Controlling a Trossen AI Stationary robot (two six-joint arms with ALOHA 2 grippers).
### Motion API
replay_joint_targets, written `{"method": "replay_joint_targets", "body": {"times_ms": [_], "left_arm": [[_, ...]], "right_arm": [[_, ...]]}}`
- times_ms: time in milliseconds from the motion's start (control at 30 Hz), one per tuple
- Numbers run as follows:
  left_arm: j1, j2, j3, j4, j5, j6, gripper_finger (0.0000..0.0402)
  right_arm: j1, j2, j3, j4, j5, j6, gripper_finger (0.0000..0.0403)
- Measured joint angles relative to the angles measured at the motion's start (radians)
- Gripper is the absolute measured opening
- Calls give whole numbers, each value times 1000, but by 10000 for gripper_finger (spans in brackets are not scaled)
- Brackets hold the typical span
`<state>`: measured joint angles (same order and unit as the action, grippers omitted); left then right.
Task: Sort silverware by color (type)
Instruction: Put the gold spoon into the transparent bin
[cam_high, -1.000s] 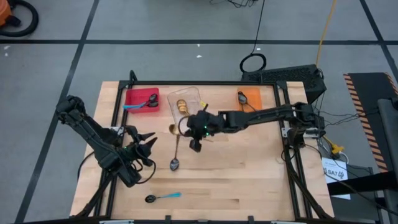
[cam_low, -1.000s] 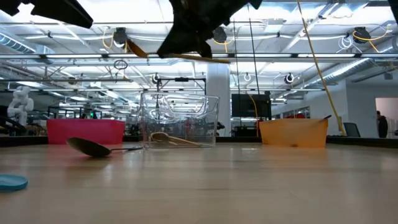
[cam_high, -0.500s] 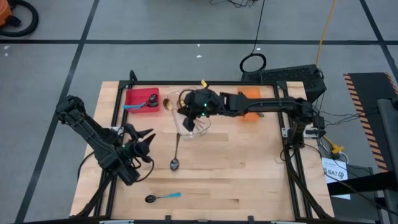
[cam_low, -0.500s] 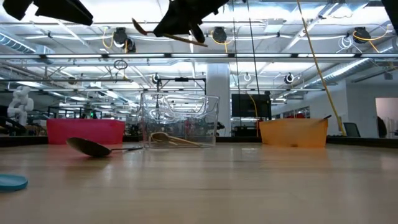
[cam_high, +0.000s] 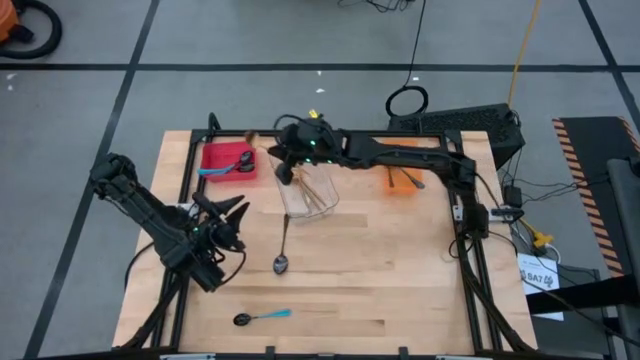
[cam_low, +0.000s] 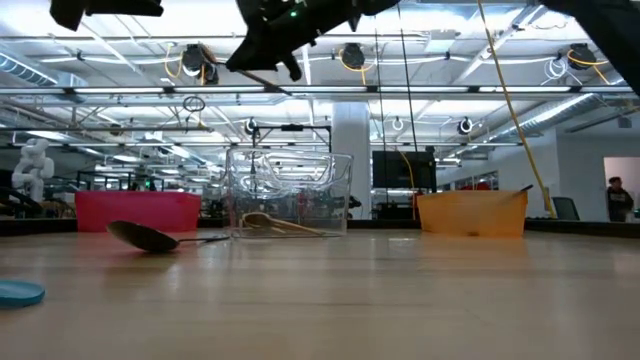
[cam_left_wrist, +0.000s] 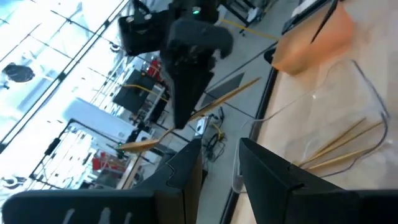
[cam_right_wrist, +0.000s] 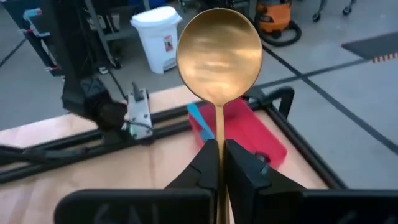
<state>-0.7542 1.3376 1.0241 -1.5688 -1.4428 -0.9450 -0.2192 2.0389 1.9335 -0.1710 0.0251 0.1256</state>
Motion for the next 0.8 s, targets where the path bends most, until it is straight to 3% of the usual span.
{"method": "replay_joint_targets", "body": {"times_ms": [167, 467, 800], "left_arm": [[32, 0, 0, -1, 2, 7, 115], [84, -36, 0, -3, 33, -3, 115], [93, -90, 0, -3, 36, -6, 115]], "right_arm": [[-29, 76, 153, -112, 10, -4, 7], [-59, 120, 200, -342, 235, 128, 7], [-42, 186, 200, -462, 224, 251, 7]]}}
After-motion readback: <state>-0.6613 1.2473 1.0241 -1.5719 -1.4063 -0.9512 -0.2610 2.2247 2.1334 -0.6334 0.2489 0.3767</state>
